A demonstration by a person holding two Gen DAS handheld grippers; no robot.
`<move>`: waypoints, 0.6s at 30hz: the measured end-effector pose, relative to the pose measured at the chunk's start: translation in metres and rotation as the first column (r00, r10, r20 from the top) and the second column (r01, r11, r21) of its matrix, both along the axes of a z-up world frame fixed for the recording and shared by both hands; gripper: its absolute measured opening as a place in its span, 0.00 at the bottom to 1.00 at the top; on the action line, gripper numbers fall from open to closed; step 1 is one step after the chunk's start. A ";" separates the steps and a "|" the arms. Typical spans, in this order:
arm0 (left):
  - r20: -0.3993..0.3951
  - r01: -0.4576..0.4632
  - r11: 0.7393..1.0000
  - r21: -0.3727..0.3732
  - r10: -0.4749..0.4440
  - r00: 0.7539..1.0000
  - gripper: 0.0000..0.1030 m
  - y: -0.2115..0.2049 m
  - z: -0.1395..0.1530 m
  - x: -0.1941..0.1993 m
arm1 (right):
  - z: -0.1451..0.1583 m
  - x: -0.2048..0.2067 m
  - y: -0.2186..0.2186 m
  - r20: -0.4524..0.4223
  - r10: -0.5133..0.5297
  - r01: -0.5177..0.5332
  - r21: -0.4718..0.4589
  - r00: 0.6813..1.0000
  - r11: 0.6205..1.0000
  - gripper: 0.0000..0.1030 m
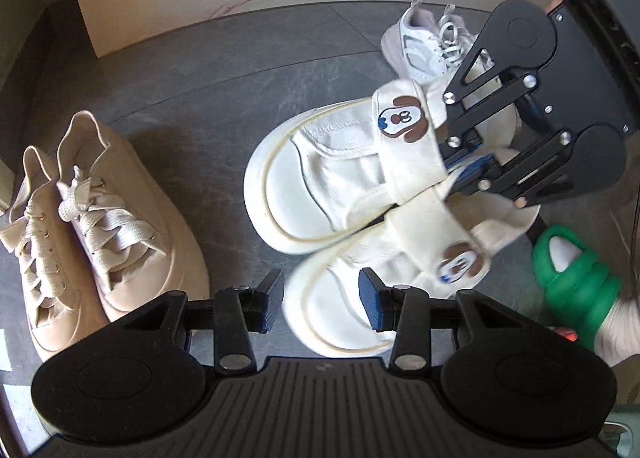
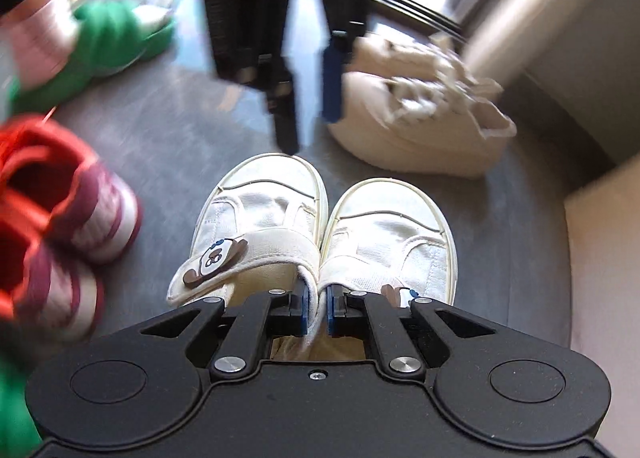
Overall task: Organize scattered shoes
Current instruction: 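Lift the cream velcro pair with the right gripper and carry beside beige sneakers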
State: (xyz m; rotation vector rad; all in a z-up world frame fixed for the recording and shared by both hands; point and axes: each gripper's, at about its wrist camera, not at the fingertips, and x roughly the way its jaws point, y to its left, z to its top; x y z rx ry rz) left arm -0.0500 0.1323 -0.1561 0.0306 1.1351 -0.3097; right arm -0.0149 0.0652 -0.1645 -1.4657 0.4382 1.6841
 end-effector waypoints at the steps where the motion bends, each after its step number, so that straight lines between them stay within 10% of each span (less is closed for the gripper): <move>1: -0.002 0.000 1.000 0.002 0.000 1.000 0.37 0.001 -0.001 -0.001 | 0.000 -0.001 -0.001 0.017 0.074 -0.074 -0.021 0.997 0.997 0.06; 9: -0.006 -0.033 0.999 -0.008 0.033 0.999 0.37 0.012 -0.007 -0.006 | -0.009 -0.004 0.006 0.080 0.505 -0.486 -0.177 0.859 0.856 0.05; 18: -0.024 -0.075 0.997 -0.033 0.074 0.997 0.37 0.022 -0.017 -0.009 | -0.017 0.011 0.045 0.173 0.585 -0.565 -0.156 0.792 0.810 0.00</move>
